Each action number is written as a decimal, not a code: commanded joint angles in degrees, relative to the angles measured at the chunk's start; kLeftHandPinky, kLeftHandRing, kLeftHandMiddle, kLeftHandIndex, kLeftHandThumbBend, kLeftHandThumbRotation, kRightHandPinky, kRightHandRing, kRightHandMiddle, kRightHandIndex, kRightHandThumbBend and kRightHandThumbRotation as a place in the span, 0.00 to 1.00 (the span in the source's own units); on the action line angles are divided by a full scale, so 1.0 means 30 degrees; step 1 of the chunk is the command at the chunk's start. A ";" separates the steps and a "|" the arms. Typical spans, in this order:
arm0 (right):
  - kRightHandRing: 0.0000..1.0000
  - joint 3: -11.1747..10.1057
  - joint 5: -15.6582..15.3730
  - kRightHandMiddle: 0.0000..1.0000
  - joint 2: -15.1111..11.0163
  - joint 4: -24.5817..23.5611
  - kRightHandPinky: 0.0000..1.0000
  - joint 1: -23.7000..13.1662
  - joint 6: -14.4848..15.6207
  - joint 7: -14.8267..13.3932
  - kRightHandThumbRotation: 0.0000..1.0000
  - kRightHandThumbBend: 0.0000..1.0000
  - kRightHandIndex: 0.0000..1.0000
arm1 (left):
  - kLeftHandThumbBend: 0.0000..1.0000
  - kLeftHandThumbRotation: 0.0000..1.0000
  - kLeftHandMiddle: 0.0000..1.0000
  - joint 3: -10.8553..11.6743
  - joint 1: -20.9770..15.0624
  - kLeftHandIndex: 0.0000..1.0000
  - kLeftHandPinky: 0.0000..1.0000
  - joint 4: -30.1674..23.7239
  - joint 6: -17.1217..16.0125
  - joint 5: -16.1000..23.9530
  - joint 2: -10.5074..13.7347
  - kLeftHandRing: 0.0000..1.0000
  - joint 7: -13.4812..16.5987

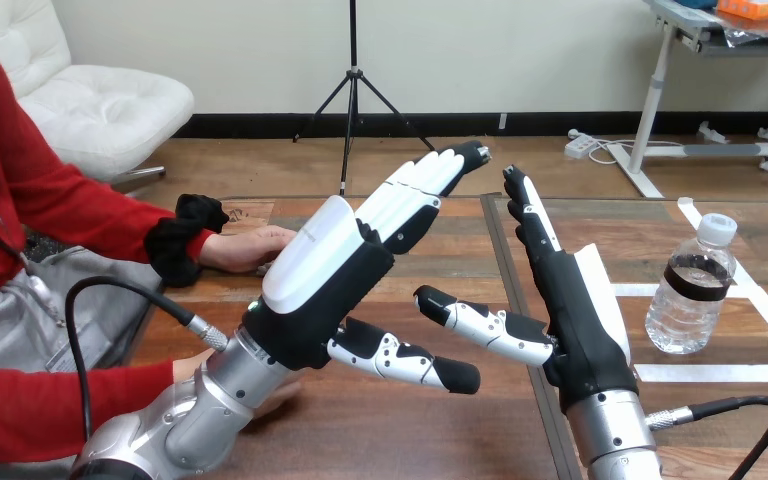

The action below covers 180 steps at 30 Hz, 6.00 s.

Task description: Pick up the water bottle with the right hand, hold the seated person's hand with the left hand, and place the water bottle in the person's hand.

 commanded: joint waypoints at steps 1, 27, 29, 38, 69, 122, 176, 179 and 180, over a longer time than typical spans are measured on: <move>1.00 0.0172 -0.0123 1.00 0.0141 -0.1000 1.00 -0.0675 0.0097 0.0037 0.44 1.00 1.00 | 1.00 0.74 1.00 -0.0727 -0.1276 1.00 1.00 -0.0393 0.0416 0.0157 0.0330 1.00 0.0841; 1.00 0.1271 -0.0690 1.00 0.1179 -0.1282 1.00 -0.1126 0.0527 -0.0410 0.46 1.00 1.00 | 1.00 0.73 1.00 -0.3084 -0.2078 1.00 1.00 -0.0201 0.1747 0.0388 0.0025 1.00 0.3290; 1.00 0.1284 -0.0673 1.00 0.1323 -0.1208 1.00 -0.1188 0.0483 -0.0442 0.46 1.00 1.00 | 1.00 0.73 1.00 -0.3224 -0.2143 1.00 1.00 -0.0223 0.1818 0.0457 0.0019 1.00 0.3504; 1.00 0.1458 -0.0553 1.00 0.1757 -0.1063 1.00 -0.1404 0.0416 -0.0530 0.46 1.00 1.00 | 1.00 0.75 1.00 -0.3756 -0.2420 1.00 1.00 -0.0190 0.1975 0.0763 0.0007 1.00 0.4523; 1.00 0.1488 -0.0404 1.00 0.1996 -0.0286 1.00 -0.1569 -0.0366 -0.0714 0.39 1.00 1.00 | 1.00 0.75 1.00 -0.4708 -0.3116 1.00 1.00 0.0072 0.2567 0.0539 0.0652 1.00 0.6023; 1.00 0.1514 -0.0704 1.00 0.2135 0.0426 1.00 -0.1829 -0.1282 -0.1678 0.36 1.00 1.00 | 1.00 0.76 1.00 -0.5178 -0.3037 1.00 1.00 -0.0560 0.3019 0.1204 0.0663 1.00 0.7071; 1.00 0.1708 -0.0292 1.00 0.2088 -0.0786 1.00 -0.0216 -0.1506 -0.1562 0.39 1.00 1.00 | 1.00 0.71 1.00 -0.4994 -0.1670 1.00 1.00 -0.1975 0.2688 -0.0441 0.0175 1.00 0.4983; 1.00 0.1780 -0.0299 1.00 0.2154 -0.1040 1.00 -0.0020 -0.1270 -0.1522 0.39 1.00 1.00 | 1.00 0.73 1.00 -0.4952 -0.1722 1.00 1.00 -0.1793 0.2478 -0.0807 0.0193 1.00 0.4668; 1.00 0.1798 -0.0321 1.00 0.2178 -0.1105 1.00 0.0027 -0.1195 -0.1529 0.39 1.00 1.00 | 1.00 0.73 1.00 -0.4942 -0.1728 1.00 1.00 -0.1751 0.2417 -0.0920 0.0194 1.00 0.4560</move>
